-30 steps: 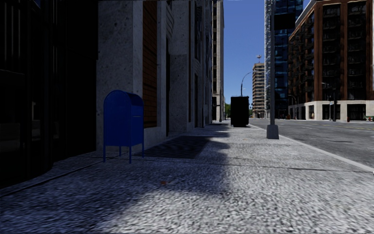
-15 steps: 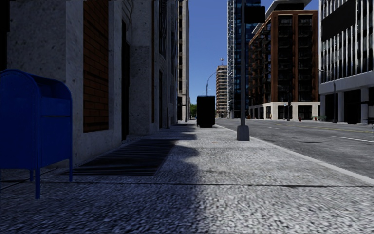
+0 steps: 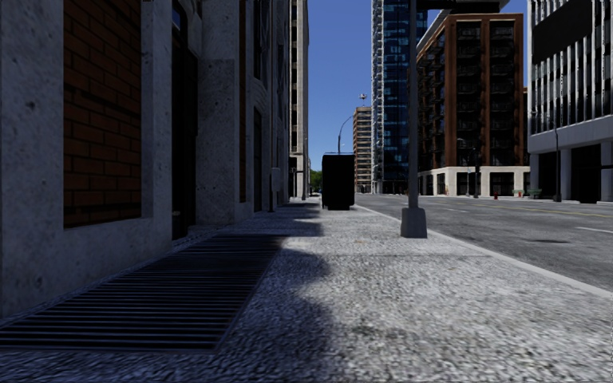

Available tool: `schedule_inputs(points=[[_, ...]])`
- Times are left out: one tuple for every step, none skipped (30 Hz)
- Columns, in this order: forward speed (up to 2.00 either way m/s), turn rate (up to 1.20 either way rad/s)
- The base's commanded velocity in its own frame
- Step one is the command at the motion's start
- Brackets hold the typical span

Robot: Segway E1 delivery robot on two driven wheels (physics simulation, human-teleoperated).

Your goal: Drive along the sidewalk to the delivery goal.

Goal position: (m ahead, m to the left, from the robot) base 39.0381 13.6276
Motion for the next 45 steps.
schedule_inputs(points=[[1.97,0.00],[1.97,0.00],[1.97,0.00],[1.97,0.00],[1.97,0.00],[1.97,0.00],[1.97,0.00],[1.97,0.00],[1.97,0.00],[1.97,0.00],[1.97,0.00],[1.97,0.00],[1.97,0.00],[1.97,0.00],[1.97,0.00],[1.97,0.00],[1.97,0.00],[1.97,0.00],[1.97,0.00],[1.97,0.00],[1.97,0.00],[1.97,0.00],[1.97,0.00],[1.97,0.00],[1.97,0.00],[1.97,0.00],[1.97,0.00],[1.97,0.00],[1.97,0.00],[1.97,0.00],[1.97,0.00],[1.97,0.00],[1.97,0.00],[1.97,0.00],[1.97,0.00],[1.97,0.00],[1.97,0.00],[1.97,0.00],[1.97,0.00],[1.97,0.00],[1.97,0.00],[1.97,0.00],[1.97,0.00],[1.97,0.00],[1.97,0.00]])
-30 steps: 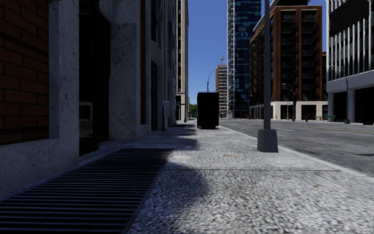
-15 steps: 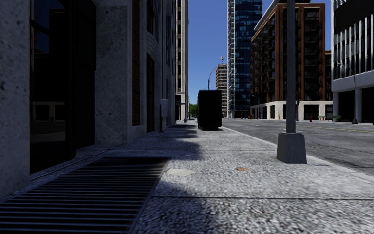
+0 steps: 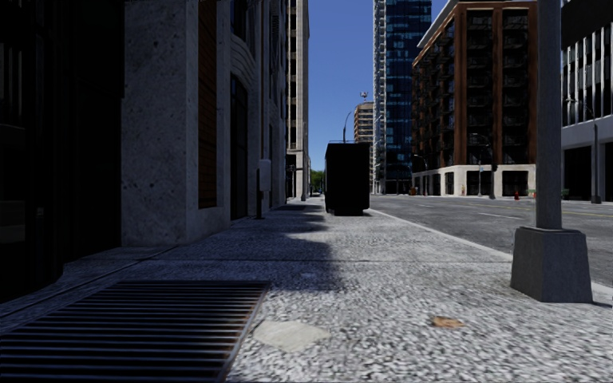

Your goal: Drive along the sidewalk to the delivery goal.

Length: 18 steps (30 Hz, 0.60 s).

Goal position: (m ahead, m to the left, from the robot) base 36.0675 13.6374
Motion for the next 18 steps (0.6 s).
schedule_inputs(points=[[1.97,0.00],[1.97,0.00],[1.97,0.00],[1.97,0.00],[1.97,0.00],[1.97,0.00],[1.97,0.00],[1.97,0.00],[1.97,0.00],[1.97,0.00],[1.97,0.00],[1.97,0.00],[1.97,0.00],[1.97,0.00],[1.97,0.00],[1.97,0.00],[1.97,0.00],[1.97,0.00]])
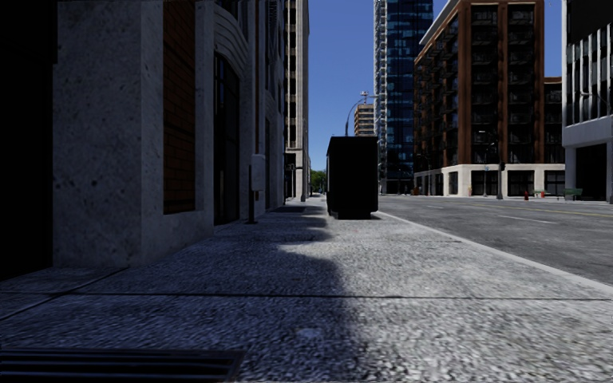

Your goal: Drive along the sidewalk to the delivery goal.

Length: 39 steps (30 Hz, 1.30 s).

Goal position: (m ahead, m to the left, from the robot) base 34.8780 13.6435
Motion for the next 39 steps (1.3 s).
schedule_inputs(points=[[1.97,0.00],[1.97,0.00],[1.97,0.00],[1.97,0.00],[1.97,0.00],[1.97,0.00],[1.97,0.00],[1.97,0.00],[1.97,0.00],[1.97,0.00],[1.97,0.00],[1.97,0.00],[1.97,0.00],[1.97,0.00],[1.97,0.00],[1.97,0.00],[1.97,0.00],[1.97,0.00],[1.97,0.00],[1.97,0.00],[1.97,0.00],[1.97,0.00],[1.97,0.00],[1.97,0.00],[1.97,0.00],[1.97,0.00],[1.97,0.00],[1.97,0.00],[1.97,0.00],[1.97,0.00],[1.97,0.00],[1.97,0.00],[1.97,0.00],[1.97,0.00],[1.97,0.00],[1.97,0.00],[1.97,0.00],[1.97,0.00],[1.97,0.00]])
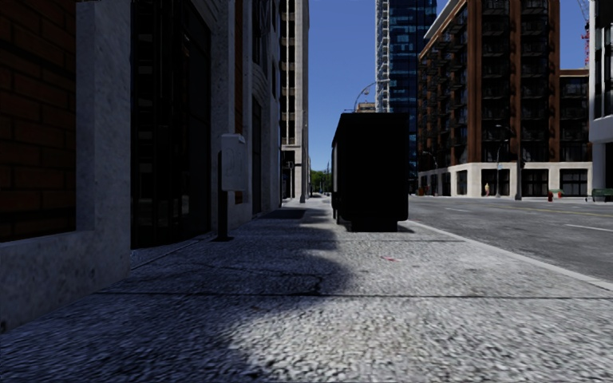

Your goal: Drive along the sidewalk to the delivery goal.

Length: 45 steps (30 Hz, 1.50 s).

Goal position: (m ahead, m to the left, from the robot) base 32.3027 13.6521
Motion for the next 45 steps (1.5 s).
schedule_inputs(points=[[1.97,0.00],[1.97,0.00],[1.97,0.00],[1.97,0.00],[1.97,0.00],[1.97,0.00],[1.97,0.00],[1.97,0.00],[1.97,0.00],[1.97,0.00],[1.97,0.00],[1.97,0.00],[1.97,0.00],[1.97,0.00],[1.97,0.00],[1.97,0.00],[1.97,0.00],[1.97,0.00],[1.97,0.00],[1.97,0.00],[1.97,0.00],[1.97,0.00],[1.97,0.00],[1.97,0.00],[1.97,0.00],[1.97,0.00],[1.97,0.00],[1.97,0.00],[1.97,0.00],[1.97,0.00],[1.97,0.00],[1.97,0.00],[1.97,0.00],[1.97,0.00],[1.97,0.00],[1.97,0.00],[1.97,0.00],[1.97,0.00],[1.97,0.00],[1.97,0.00],[1.97,0.00],[1.97,0.00],[1.97,0.00],[1.97,0.00],[1.97,0.00]])
